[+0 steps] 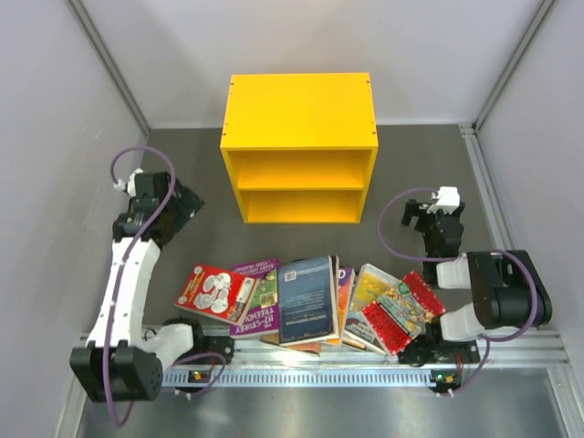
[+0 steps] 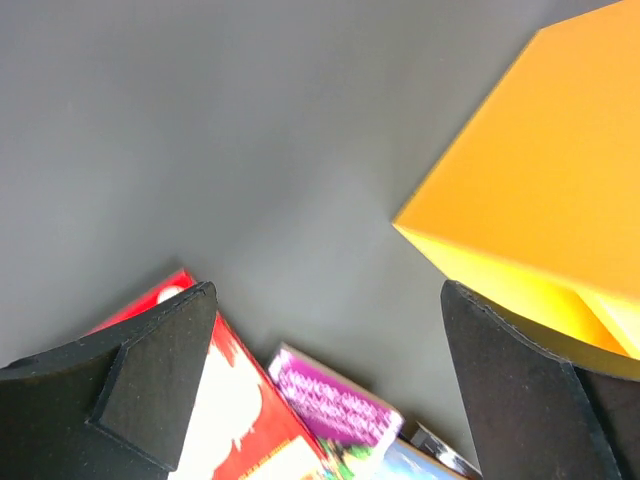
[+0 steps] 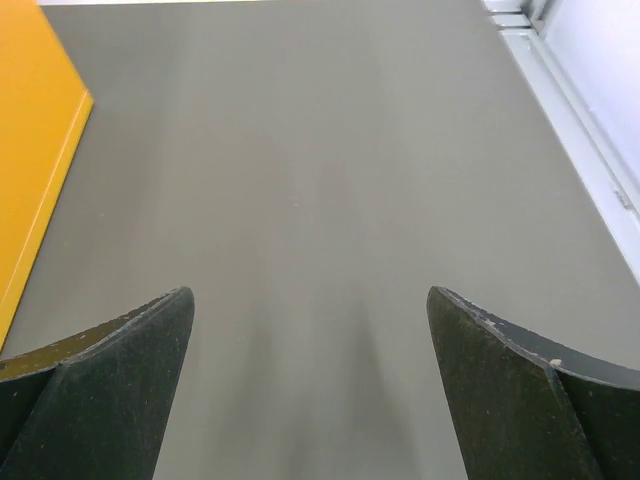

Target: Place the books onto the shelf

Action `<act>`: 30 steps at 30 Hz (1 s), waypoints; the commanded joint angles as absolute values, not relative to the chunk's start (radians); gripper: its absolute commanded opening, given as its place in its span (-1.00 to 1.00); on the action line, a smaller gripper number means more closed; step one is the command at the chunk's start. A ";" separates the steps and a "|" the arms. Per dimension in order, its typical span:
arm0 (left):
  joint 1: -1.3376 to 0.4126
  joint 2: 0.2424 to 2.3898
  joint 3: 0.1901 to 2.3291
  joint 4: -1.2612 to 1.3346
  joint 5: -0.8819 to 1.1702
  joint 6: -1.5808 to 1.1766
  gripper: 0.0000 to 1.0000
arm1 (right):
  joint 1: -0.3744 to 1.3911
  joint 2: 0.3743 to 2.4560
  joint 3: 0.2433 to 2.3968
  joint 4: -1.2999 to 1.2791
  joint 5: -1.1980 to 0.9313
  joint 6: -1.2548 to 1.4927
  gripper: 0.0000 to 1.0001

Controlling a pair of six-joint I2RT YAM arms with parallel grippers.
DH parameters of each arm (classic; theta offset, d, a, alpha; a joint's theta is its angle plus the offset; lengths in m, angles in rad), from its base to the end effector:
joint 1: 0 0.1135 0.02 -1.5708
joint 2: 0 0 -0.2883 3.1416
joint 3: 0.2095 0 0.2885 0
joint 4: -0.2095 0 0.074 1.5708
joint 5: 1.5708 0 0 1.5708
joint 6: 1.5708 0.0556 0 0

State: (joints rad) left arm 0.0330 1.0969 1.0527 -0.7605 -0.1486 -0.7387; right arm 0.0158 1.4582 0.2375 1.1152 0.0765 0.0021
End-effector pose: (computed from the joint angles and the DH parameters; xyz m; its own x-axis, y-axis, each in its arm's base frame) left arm 0.2620 0.0169 0.3245 -0.4415 -0.6808 -0.5844 -0.5849 0.7123 -0.3880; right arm 0.2695 0.0000 0.1418 -0.1052 0.0004 -0.9945 0.0605 0.9982 -0.0060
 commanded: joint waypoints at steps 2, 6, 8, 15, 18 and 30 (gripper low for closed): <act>0.038 0.970 1.004 -0.875 -0.086 -0.850 0.97 | 0.093 1.407 0.242 1.172 0.294 -0.031 1.00; 0.038 0.893 0.971 -0.934 -0.139 -0.952 0.97 | 0.115 1.272 0.274 1.008 0.276 -0.061 1.00; 0.037 0.890 0.991 -1.032 -0.158 -0.989 0.97 | 0.120 1.205 0.296 0.944 0.269 -0.045 1.00; 0.038 0.709 0.904 -1.123 -0.023 -1.121 0.97 | 0.098 0.939 0.698 0.029 0.724 0.757 0.99; 0.037 0.648 0.792 -1.173 0.046 -1.179 0.97 | 0.018 0.908 0.719 -0.095 0.475 0.773 1.00; 0.029 0.837 0.709 -1.171 0.101 -1.137 0.98 | 0.061 1.024 0.811 -0.394 0.282 0.830 0.99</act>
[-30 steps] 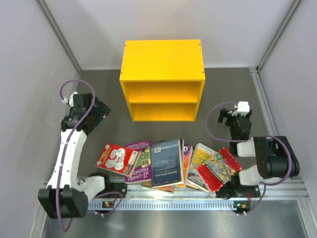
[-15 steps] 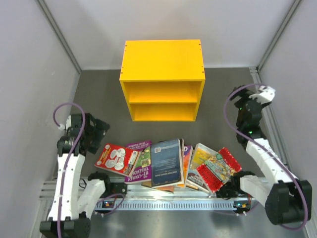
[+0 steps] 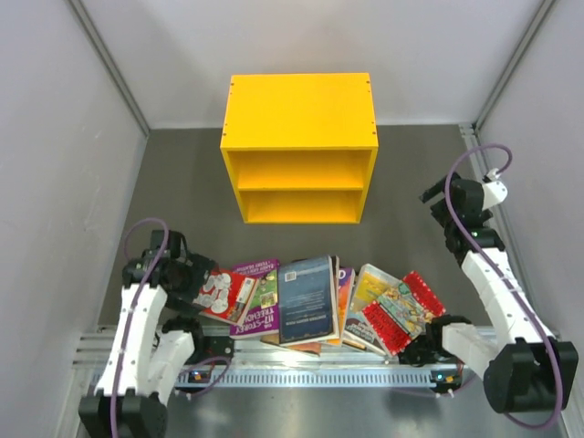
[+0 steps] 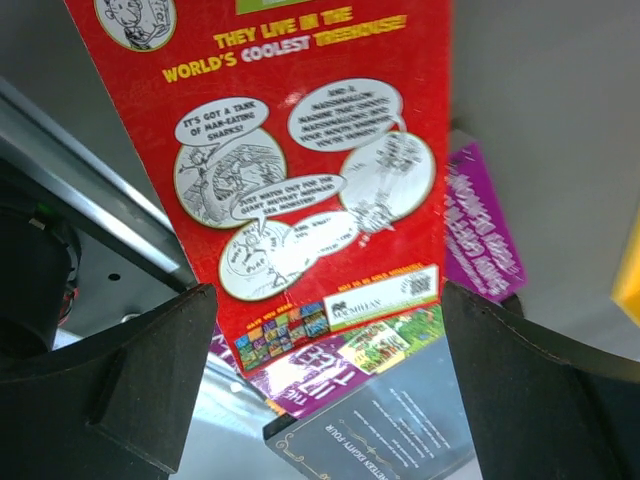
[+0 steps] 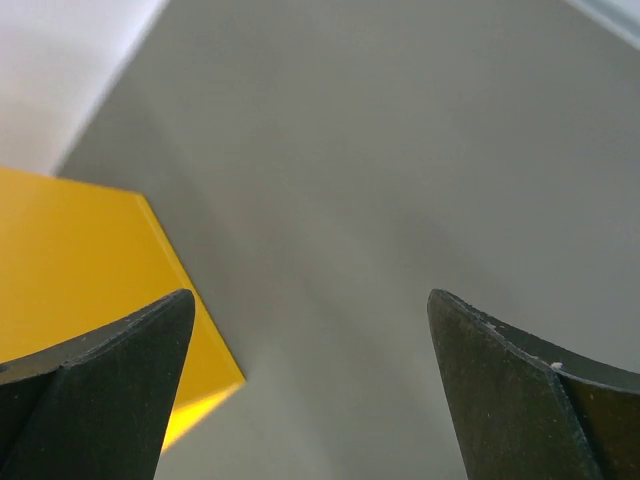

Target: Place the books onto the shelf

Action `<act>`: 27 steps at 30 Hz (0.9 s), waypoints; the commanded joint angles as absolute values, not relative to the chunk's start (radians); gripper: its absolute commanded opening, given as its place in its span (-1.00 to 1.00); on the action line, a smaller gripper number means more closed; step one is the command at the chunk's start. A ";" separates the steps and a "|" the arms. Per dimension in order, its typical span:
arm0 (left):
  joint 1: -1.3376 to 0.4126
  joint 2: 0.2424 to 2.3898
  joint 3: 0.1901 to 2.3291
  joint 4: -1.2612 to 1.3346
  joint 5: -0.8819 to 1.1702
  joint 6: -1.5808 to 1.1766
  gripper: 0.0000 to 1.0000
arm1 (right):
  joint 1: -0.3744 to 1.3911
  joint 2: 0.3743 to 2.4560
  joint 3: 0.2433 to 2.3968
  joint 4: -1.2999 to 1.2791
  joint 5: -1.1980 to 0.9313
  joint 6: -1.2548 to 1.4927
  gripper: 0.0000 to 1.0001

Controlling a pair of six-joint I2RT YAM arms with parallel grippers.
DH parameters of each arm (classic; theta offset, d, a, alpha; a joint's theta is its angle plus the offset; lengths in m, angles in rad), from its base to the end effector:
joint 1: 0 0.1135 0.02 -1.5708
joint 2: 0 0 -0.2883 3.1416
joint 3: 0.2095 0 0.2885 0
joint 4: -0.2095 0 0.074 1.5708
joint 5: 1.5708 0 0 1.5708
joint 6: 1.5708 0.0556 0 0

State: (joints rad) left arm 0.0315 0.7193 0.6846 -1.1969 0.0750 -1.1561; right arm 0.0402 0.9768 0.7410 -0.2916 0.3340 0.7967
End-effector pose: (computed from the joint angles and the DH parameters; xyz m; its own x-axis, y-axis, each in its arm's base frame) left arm 0.1304 -0.0001 0.2316 -0.3738 -0.9249 -0.0694 -0.8653 0.3747 -0.3330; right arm 0.2569 -0.0079 0.2812 -0.1763 0.6690 -0.7221 0.5309 0.6823 0.5026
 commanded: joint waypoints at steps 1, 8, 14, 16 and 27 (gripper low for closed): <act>0.031 0.874 0.719 -1.157 0.100 -1.125 0.98 | 0.075 1.060 0.839 -0.412 0.273 0.810 0.99; 0.005 1.110 0.790 -1.087 0.083 -1.060 0.98 | 0.201 1.197 0.994 -0.580 0.243 0.725 0.99; -0.087 1.123 0.729 -1.086 0.032 -1.114 0.98 | 0.202 1.123 0.907 -0.534 0.233 0.718 1.00; -0.103 1.143 0.697 -1.043 0.023 -1.117 0.98 | 0.204 1.115 0.899 -0.534 0.235 0.704 1.00; -0.109 1.290 0.790 -0.954 -0.080 -1.111 0.98 | 0.202 1.049 0.838 -0.523 0.169 0.644 0.99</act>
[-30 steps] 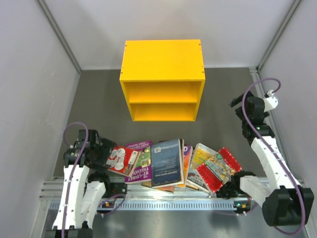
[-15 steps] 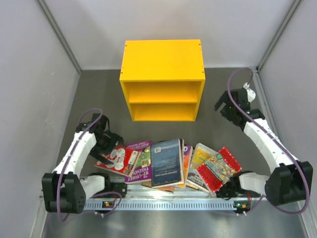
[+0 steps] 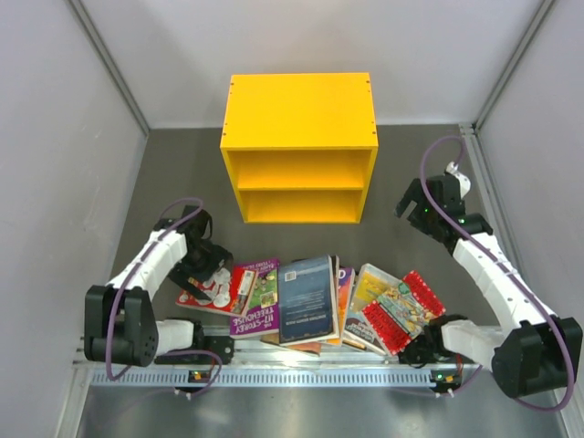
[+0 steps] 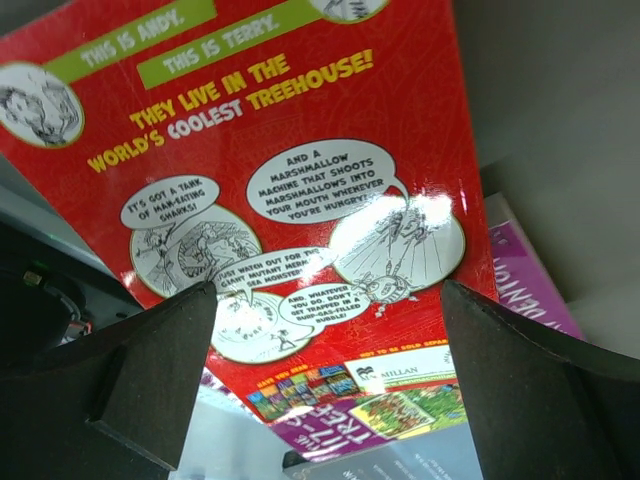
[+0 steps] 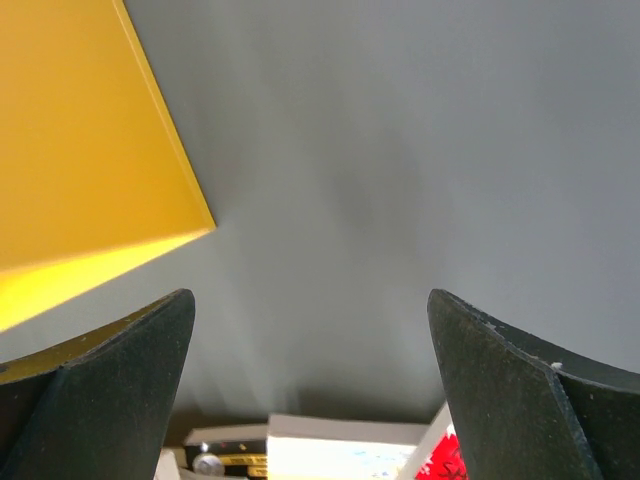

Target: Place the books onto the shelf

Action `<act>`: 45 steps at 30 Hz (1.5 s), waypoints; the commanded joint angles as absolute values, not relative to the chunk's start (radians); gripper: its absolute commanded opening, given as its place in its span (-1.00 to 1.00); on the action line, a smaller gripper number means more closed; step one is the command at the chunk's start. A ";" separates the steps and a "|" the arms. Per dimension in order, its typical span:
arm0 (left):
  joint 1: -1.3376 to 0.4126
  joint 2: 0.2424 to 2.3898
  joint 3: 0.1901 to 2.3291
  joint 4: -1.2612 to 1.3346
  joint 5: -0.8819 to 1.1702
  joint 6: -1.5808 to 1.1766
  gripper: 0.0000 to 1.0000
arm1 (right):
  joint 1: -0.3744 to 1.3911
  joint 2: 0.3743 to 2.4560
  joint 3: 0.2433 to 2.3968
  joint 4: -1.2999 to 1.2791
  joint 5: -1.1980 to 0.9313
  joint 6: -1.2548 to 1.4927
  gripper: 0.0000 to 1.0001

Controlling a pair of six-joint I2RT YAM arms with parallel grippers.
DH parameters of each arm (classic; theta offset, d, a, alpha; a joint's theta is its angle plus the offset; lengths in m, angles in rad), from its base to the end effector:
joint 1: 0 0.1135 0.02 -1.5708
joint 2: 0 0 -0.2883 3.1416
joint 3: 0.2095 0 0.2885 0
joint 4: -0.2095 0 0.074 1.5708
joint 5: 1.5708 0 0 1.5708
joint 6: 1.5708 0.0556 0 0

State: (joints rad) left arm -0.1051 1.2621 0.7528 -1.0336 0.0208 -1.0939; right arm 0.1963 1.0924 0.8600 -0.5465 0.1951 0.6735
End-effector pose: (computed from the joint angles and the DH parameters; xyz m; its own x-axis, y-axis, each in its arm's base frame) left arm 0.2104 -0.0234 0.1734 -0.5500 -0.8351 0.0057 -0.8348 0.5495 -0.0343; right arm 0.2642 0.0415 0.2725 -0.5735 0.5098 -0.6412 0.3860 0.8586 0.3374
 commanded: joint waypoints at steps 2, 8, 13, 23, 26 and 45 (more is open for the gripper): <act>-0.109 1.281 0.831 -0.983 -0.118 -1.117 0.98 | 0.202 1.032 0.812 -0.525 0.166 0.637 0.99; -0.109 1.235 0.891 -1.014 -0.143 -1.129 0.98 | 0.215 1.017 0.773 -0.508 0.143 0.634 0.99; -0.109 1.232 0.877 -0.993 -0.158 -1.120 0.98 | 0.221 1.029 0.762 -0.492 0.137 0.627 0.99; -0.109 1.440 0.818 -0.874 -0.144 -1.081 0.98 | 0.226 1.049 0.738 -0.486 0.104 0.609 1.00; -0.109 1.473 0.815 -0.859 -0.127 -1.074 0.98 | 0.229 1.039 0.719 -0.486 0.109 0.595 0.99; -0.110 1.393 0.733 -0.867 -0.083 -1.039 -1.00 | 0.230 1.000 0.748 -0.537 0.084 0.591 1.00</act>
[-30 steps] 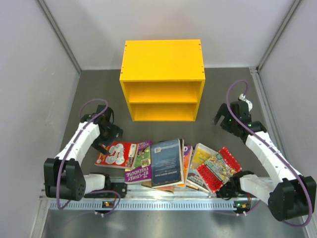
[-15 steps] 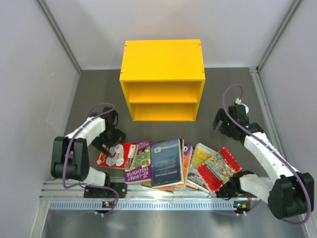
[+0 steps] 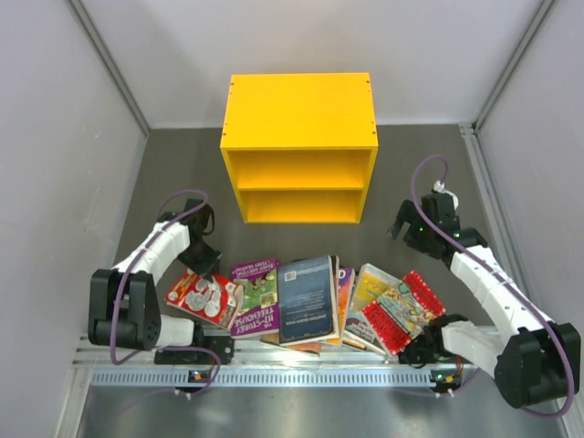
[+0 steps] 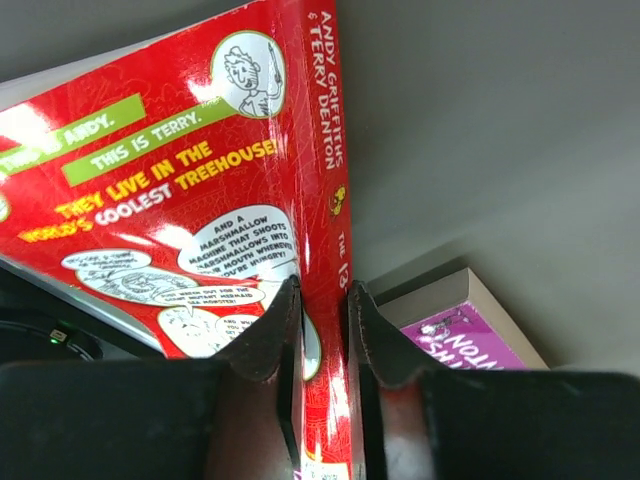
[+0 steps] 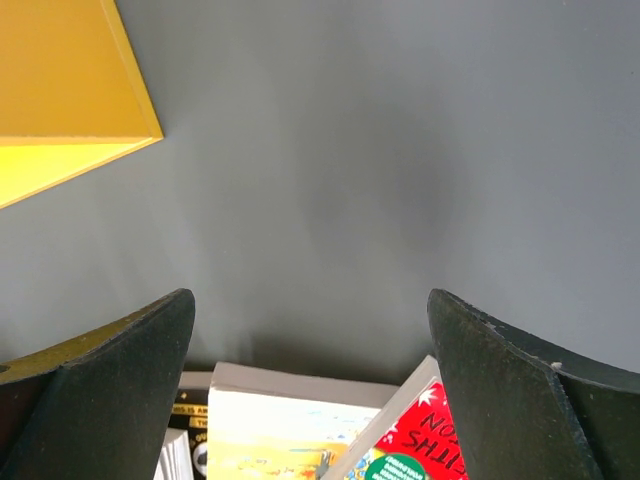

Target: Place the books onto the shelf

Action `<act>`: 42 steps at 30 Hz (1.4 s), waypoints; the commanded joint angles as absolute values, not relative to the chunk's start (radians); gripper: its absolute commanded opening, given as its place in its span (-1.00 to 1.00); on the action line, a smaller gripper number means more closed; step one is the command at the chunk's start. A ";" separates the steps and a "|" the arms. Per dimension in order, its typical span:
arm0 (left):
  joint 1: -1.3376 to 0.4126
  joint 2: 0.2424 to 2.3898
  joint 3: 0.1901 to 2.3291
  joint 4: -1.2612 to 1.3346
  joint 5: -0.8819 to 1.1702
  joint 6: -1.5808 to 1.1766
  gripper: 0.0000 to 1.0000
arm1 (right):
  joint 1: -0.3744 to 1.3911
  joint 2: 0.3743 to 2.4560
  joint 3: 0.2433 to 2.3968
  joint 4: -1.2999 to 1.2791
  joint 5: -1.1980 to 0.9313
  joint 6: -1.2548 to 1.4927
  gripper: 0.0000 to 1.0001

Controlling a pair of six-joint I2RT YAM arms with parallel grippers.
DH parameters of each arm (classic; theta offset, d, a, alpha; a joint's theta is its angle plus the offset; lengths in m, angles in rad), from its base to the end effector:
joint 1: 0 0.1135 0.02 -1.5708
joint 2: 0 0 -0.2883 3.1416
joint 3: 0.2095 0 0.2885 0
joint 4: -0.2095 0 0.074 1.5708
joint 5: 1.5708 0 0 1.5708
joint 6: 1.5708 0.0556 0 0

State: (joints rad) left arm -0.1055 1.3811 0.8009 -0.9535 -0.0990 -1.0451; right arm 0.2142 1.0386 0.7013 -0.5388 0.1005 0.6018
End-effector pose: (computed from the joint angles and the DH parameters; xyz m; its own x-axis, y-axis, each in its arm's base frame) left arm 0.2386 -0.0197 0.1629 -0.5862 -0.8035 -0.1040 -0.8088 0.5878 0.0175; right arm 0.2383 0.0461 0.2258 -0.7030 0.4235 -0.5713 0.3024 0.9051 0.2989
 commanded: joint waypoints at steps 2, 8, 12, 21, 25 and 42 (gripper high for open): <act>-0.110 1.324 0.775 -0.908 -0.063 -1.023 -1.00 | 0.230 0.986 0.764 -0.554 0.072 0.595 0.99; -0.115 1.106 0.868 -0.849 0.089 -0.962 -1.00 | 0.230 0.956 0.810 -0.577 -0.138 0.623 0.99; -0.118 0.948 0.890 -0.729 0.243 -0.962 -1.00 | 0.230 0.957 0.778 -0.428 -0.467 0.707 1.00; -0.120 0.825 0.951 -0.424 0.563 -1.074 -1.00 | 0.268 0.891 0.669 0.101 -0.750 1.078 1.00; -0.133 0.815 0.954 -0.235 0.659 -1.195 -1.00 | 0.296 0.910 0.658 0.184 -0.750 1.137 0.99; -0.420 0.859 0.940 0.021 0.539 -1.275 -1.00 | 0.546 1.035 0.563 0.587 -0.620 1.396 0.99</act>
State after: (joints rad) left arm -0.3824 0.8524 0.9344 -0.1448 0.5858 -1.2461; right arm 0.5037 1.0199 0.5625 0.4278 -0.6575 1.3350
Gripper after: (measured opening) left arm 0.242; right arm 0.996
